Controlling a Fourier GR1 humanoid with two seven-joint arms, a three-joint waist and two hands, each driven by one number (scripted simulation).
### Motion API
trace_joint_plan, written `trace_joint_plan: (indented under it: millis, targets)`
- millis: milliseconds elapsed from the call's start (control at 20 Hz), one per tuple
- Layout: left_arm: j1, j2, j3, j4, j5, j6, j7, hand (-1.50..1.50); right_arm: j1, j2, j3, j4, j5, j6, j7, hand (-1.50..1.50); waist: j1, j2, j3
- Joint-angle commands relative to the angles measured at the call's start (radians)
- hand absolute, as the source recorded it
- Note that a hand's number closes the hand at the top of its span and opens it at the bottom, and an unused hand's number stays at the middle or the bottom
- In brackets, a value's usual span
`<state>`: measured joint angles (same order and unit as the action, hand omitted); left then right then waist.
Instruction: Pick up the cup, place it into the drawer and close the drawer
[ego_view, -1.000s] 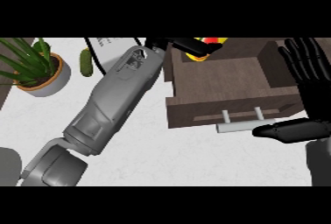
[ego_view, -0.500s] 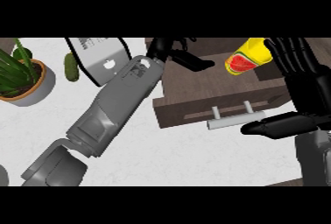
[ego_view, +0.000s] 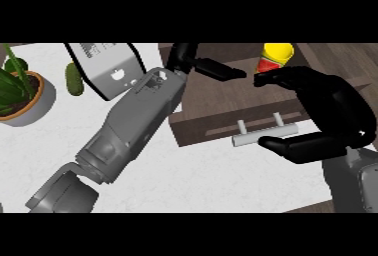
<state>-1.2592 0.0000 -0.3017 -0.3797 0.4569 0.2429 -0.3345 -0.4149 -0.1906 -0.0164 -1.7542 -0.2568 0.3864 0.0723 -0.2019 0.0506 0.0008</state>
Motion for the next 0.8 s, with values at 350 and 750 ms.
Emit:
trace_joint_plan:
  millis: [350,750]
  targets:
    - [0.035,0.000,0.040,-0.027,0.164,0.056,-0.187,-1.50,0.080,-0.181,0.199,-0.051,0.028,0.285,0.141,1.50,0.051,-0.025,-0.001]
    - [0.043,0.000,0.032,-0.041,0.217,0.064,-0.186,-1.50,0.142,-0.192,0.298,0.008,0.495,0.138,0.030,-1.50,0.157,-0.039,0.001]
